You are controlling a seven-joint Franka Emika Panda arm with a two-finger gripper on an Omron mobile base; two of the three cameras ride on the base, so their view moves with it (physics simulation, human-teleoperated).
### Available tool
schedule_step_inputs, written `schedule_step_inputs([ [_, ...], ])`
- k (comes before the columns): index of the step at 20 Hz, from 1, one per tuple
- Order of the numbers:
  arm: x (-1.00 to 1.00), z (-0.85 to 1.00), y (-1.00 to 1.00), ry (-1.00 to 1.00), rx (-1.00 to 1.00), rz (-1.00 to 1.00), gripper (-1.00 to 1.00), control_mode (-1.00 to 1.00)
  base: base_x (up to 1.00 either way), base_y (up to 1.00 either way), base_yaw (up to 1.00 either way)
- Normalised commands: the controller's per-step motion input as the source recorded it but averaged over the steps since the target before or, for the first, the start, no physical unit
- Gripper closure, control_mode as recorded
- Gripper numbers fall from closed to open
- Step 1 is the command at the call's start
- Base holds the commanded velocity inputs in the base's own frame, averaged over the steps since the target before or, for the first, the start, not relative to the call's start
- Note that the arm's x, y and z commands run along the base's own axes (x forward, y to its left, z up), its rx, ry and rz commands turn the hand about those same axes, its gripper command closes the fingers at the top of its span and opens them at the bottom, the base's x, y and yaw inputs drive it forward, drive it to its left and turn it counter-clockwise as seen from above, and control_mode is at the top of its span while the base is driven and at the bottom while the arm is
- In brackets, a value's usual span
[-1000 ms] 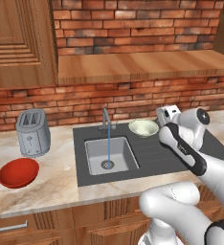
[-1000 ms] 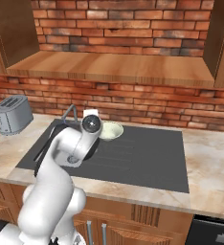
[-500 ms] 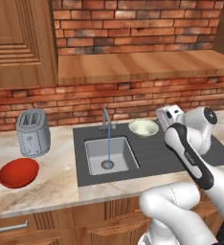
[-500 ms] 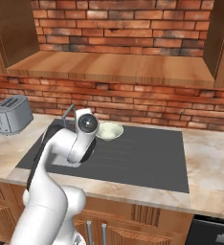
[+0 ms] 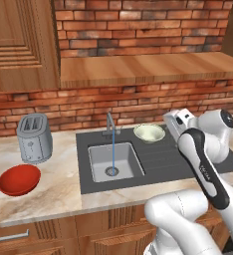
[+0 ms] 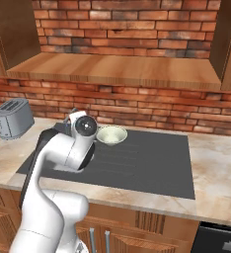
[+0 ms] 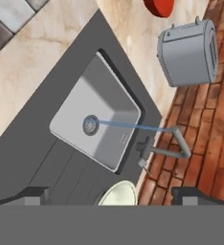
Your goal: Rinse each bowl for a few seconds and place them down in the sink or on the counter.
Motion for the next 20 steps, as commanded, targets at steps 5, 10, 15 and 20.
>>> schedule_step_inputs([
  [5, -0.23, 0.12, 0.3, -0.01, -0.07, 0.05, -1.0, -1.0, 0.0, 0.0, 0.0],
  [10, -0.22, 0.07, 0.27, -0.02, -0.06, 0.05, -1.0, -1.0, 0.0, 0.0, 0.0],
  [15, -0.2, 0.04, 0.29, -0.01, -0.04, 0.05, -1.0, -1.0, 0.0, 0.0, 0.0],
  [20, -0.19, 0.06, 0.29, -0.01, -0.05, 0.05, -1.0, -1.0, 0.0, 0.0, 0.0],
])
